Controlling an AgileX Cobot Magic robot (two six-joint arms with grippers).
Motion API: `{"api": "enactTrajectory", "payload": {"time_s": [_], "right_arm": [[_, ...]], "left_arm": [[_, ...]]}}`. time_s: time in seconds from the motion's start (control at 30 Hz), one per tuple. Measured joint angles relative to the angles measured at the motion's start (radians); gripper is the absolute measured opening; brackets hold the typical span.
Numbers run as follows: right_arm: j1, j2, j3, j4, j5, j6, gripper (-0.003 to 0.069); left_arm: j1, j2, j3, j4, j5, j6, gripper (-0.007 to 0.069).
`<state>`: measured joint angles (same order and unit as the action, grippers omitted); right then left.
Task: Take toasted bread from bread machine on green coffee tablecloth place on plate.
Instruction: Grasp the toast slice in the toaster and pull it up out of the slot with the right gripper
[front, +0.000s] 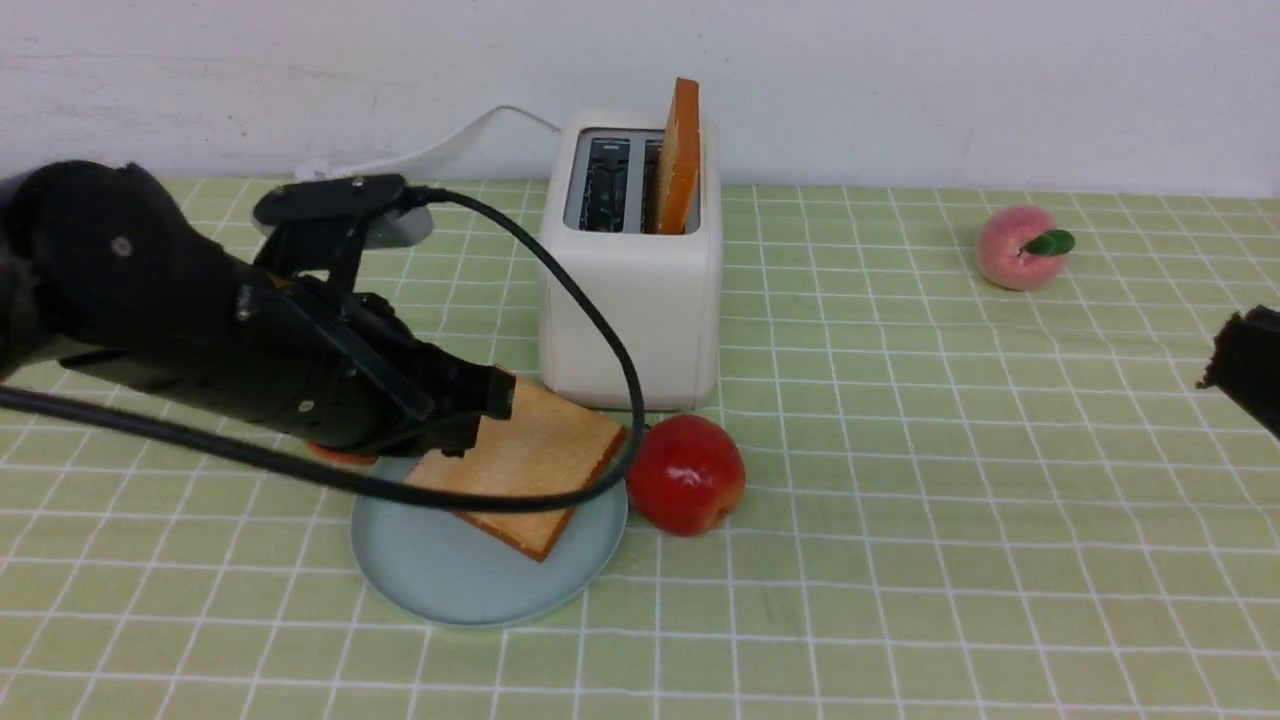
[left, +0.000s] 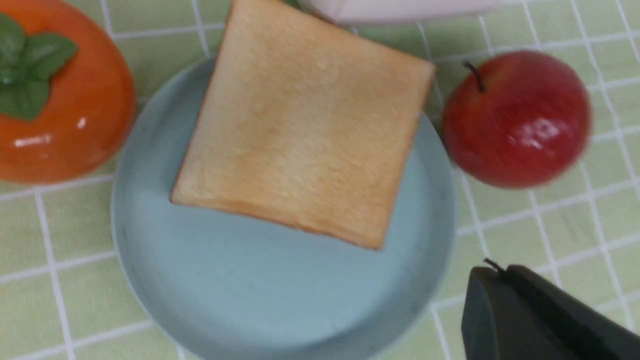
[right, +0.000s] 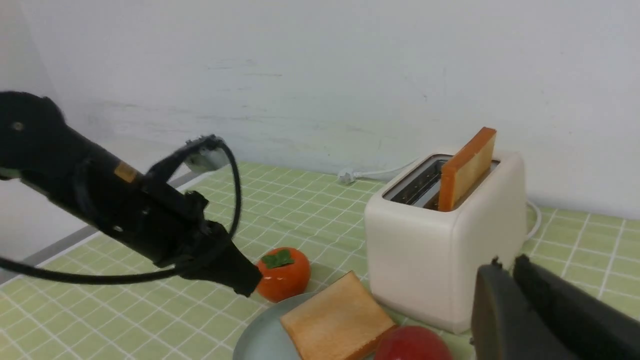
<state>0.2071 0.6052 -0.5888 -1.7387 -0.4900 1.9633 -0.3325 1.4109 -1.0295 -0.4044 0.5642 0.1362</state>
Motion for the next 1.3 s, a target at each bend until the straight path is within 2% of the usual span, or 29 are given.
{"api": "enactTrajectory", "payload": {"time_s": [0.3,0.4,0.43,0.57,0.63,0.67,0.73,0.83,0.93,1.07,1.17,1.3], "right_arm": [[0.008,0.39,-0.221,0.0,-0.104,0.032,0.0042],[0.061,0.543,-0.312,0.0,-0.089,0.032,0.0042],[0.072,0.562,-0.324,0.0,-0.087,0.032,0.0042],[0.2,0.754,-0.476,0.0,0.082,-0.022,0.0048],[0.219,0.787,-0.508,0.0,0.151,-0.03,0.0059],[0.244,0.842,-0.565,0.0,0.252,-0.036,0.0089],[0.256,0.878,-0.603,0.0,0.306,-0.036,0.0127],[0.281,0.979,-0.704,0.0,0.367,-0.036,0.0259],[0.297,1.078,-0.79,0.0,0.374,-0.036,0.0424],[0.299,1.18,-0.866,0.0,0.44,-0.039,0.0571],[0.297,1.254,-0.92,0.0,0.49,-0.039,0.0601],[0.296,1.331,-0.989,0.0,0.49,-0.039,0.0565]], "left_arm": [[-0.001,-0.527,0.222,-0.016,-0.043,0.022,-0.0013],[-0.001,-0.735,0.329,-0.016,-0.061,0.025,-0.0013],[-0.001,-0.735,0.329,-0.016,-0.061,0.025,-0.0013],[-0.001,-0.997,0.499,-0.016,-0.106,0.034,-0.0013],[-0.001,-1.045,0.533,-0.016,-0.118,0.04,-0.0013],[-0.001,-1.092,0.585,-0.016,-0.135,0.052,-0.0013],[-0.001,-1.116,0.625,-0.016,-0.15,0.064,-0.0013],[-0.001,-1.132,0.687,-0.024,-0.205,0.074,-0.0013],[-0.001,-1.132,0.692,-0.041,-0.243,0.074,-0.0013],[-0.001,-1.132,0.692,-0.048,-0.251,0.074,-0.0013],[-0.001,-1.132,0.692,-0.05,-0.237,0.074,-0.0013],[-0.001,-1.132,0.692,-0.054,-0.234,0.074,-0.0013]]}}
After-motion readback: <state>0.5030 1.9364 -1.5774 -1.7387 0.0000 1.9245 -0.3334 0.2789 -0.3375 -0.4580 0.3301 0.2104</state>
